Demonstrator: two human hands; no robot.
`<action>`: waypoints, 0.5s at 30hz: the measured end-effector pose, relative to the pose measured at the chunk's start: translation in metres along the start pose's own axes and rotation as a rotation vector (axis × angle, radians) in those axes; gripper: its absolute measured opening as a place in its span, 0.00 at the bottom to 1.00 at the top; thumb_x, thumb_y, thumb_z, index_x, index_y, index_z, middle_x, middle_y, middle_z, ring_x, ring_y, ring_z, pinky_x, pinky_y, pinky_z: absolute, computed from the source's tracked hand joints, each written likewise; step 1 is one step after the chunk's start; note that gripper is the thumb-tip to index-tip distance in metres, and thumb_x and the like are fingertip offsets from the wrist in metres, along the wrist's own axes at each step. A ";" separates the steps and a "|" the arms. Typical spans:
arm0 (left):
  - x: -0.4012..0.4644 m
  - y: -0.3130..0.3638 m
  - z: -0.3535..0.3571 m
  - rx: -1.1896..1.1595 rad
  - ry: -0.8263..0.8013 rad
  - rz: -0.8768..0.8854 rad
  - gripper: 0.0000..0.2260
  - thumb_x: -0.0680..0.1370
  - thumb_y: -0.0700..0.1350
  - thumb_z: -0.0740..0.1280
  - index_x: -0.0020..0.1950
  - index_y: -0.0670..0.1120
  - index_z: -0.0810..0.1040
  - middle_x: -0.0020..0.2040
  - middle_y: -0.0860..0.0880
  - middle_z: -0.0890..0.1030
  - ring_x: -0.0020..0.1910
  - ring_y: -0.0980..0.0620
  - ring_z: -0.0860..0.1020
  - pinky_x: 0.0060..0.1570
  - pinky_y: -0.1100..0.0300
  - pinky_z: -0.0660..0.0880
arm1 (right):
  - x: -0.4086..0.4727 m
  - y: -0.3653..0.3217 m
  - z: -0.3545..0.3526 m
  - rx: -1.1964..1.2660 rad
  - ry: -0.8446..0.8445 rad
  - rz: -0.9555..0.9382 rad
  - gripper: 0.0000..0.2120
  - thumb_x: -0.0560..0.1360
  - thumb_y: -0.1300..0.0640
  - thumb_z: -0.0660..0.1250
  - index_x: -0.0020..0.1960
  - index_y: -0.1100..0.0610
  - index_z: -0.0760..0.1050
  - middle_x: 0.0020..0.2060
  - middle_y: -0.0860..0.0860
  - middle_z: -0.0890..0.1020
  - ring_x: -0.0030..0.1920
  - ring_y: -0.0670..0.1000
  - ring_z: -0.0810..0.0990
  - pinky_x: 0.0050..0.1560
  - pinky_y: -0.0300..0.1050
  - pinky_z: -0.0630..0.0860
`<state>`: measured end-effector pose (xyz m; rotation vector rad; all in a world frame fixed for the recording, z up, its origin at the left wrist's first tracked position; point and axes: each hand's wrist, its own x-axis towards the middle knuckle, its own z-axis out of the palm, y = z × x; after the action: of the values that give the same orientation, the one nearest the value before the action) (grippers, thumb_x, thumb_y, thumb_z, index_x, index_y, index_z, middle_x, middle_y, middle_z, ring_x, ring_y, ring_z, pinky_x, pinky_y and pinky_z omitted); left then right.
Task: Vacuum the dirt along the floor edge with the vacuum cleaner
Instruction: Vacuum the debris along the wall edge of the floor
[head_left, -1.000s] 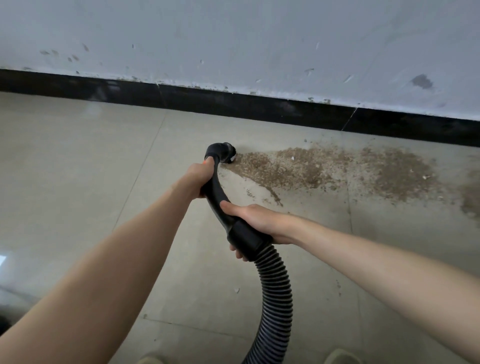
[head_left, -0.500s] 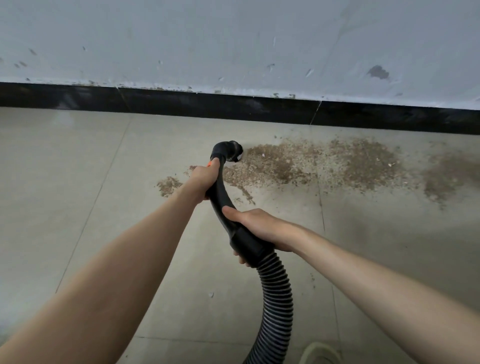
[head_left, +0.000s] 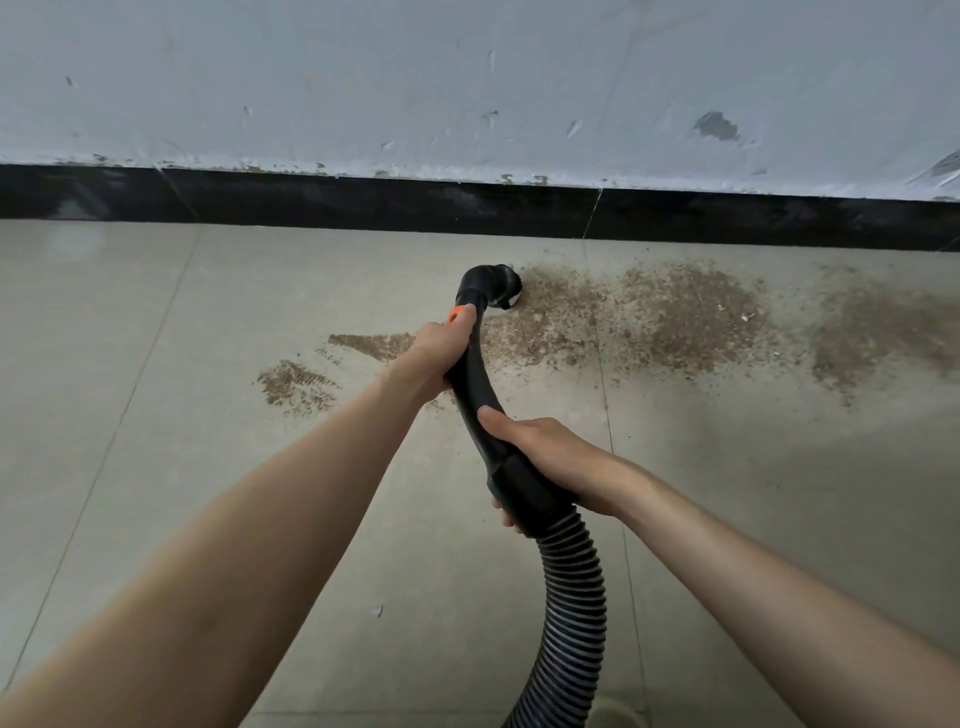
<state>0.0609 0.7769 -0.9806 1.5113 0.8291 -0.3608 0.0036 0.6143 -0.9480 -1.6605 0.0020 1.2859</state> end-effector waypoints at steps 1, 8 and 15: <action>0.002 0.001 0.004 0.001 -0.004 0.002 0.21 0.80 0.57 0.58 0.57 0.38 0.70 0.44 0.46 0.74 0.40 0.49 0.74 0.34 0.58 0.73 | 0.000 0.001 -0.004 0.004 0.009 -0.002 0.27 0.77 0.37 0.62 0.42 0.63 0.73 0.31 0.59 0.82 0.28 0.58 0.82 0.27 0.45 0.77; 0.019 0.013 0.016 0.001 0.104 0.047 0.24 0.80 0.58 0.57 0.59 0.37 0.71 0.47 0.44 0.76 0.45 0.46 0.76 0.41 0.56 0.73 | 0.016 -0.012 -0.024 0.012 0.027 -0.026 0.27 0.77 0.37 0.64 0.42 0.63 0.74 0.31 0.60 0.81 0.28 0.58 0.81 0.26 0.46 0.77; 0.038 0.018 0.016 0.015 0.148 0.066 0.25 0.80 0.59 0.57 0.60 0.37 0.72 0.44 0.45 0.76 0.45 0.45 0.76 0.42 0.55 0.74 | 0.032 -0.018 -0.033 0.008 0.022 -0.035 0.26 0.77 0.38 0.63 0.43 0.63 0.73 0.30 0.59 0.81 0.28 0.58 0.81 0.27 0.45 0.77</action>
<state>0.1037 0.7731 -0.9950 1.5898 0.8915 -0.2084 0.0506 0.6175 -0.9612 -1.6606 -0.0086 1.2393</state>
